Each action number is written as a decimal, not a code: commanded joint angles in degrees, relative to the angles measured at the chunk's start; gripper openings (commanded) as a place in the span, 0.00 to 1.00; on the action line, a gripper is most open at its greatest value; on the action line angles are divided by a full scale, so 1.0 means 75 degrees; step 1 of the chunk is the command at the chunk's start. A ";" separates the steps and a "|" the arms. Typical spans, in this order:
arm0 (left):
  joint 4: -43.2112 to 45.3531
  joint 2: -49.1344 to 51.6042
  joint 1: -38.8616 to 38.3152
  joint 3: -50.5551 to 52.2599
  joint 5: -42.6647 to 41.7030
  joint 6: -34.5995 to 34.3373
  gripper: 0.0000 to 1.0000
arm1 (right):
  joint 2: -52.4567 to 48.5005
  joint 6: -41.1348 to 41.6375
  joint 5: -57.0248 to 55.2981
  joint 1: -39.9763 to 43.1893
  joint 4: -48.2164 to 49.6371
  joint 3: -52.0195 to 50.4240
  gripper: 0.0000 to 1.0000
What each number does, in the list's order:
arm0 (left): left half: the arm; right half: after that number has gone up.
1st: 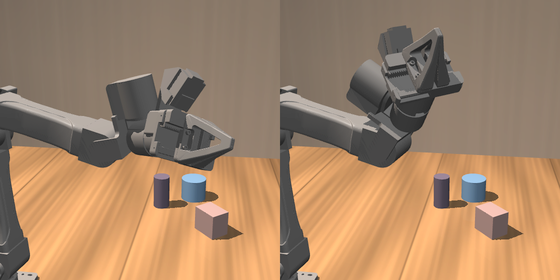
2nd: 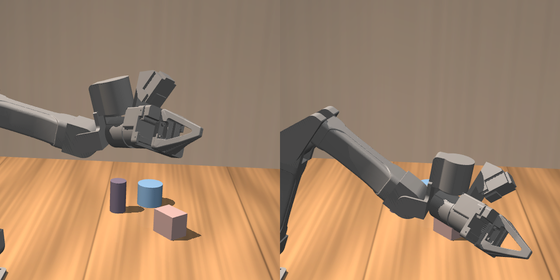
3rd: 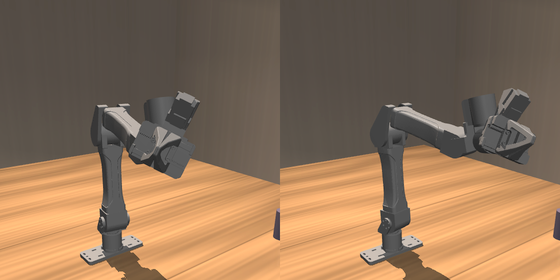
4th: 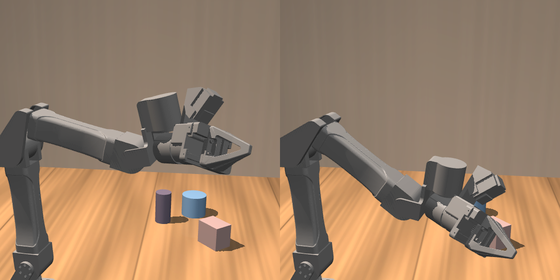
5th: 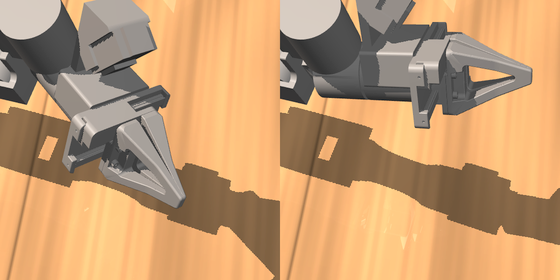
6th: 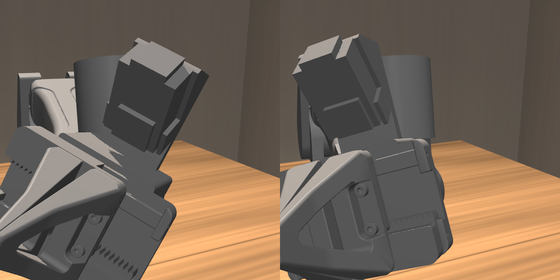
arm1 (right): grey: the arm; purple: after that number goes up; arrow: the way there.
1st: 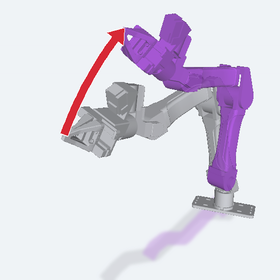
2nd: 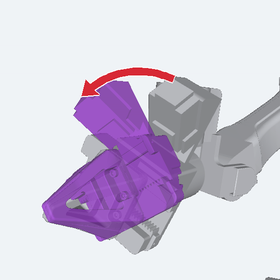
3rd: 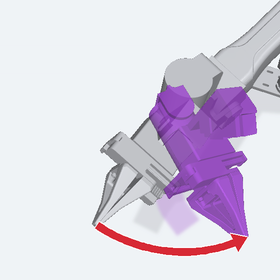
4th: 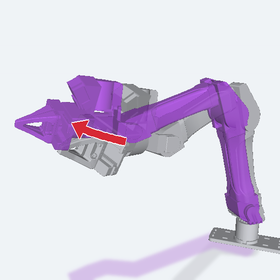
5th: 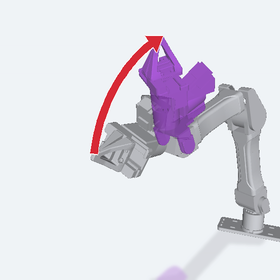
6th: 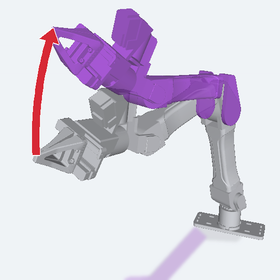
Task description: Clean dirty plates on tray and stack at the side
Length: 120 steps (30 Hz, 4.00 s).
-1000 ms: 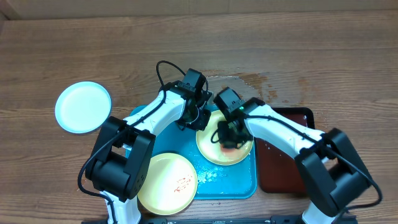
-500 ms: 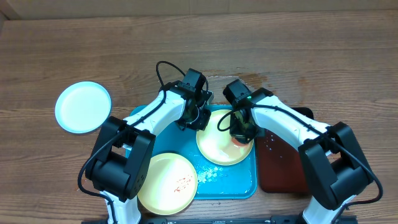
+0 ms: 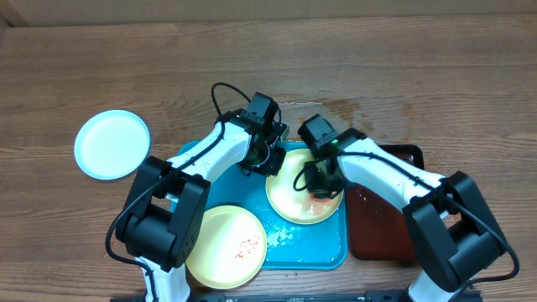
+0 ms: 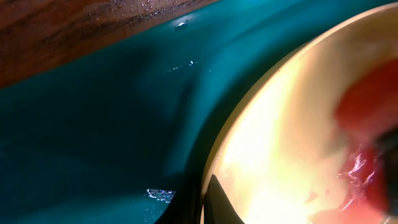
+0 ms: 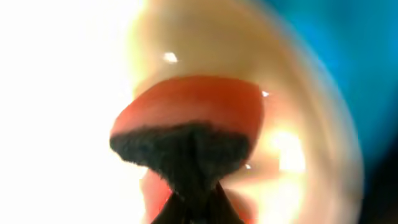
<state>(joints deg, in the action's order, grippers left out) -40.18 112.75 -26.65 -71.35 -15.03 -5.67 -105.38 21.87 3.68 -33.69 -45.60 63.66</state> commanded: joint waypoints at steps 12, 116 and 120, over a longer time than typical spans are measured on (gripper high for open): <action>-0.0096 0.0551 -0.0119 0.0221 0.0227 -0.0102 0.04 | -0.0283 0.1142 0.0787 0.0600 0.0918 0.0093 0.04; -0.0627 0.0321 -0.0096 -0.0294 0.0195 -0.0504 0.04 | 0.1795 0.0781 -0.0918 0.1807 -0.3165 0.2850 0.04; -0.0997 -0.0289 -0.0122 -0.0743 0.0344 -0.0501 0.04 | 0.1795 0.0924 -0.0880 0.2483 -0.3602 0.2888 0.04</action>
<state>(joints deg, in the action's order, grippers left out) -46.30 113.49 -26.85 -74.02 -15.09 -8.05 -92.92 26.57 0.05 -19.38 -71.16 83.70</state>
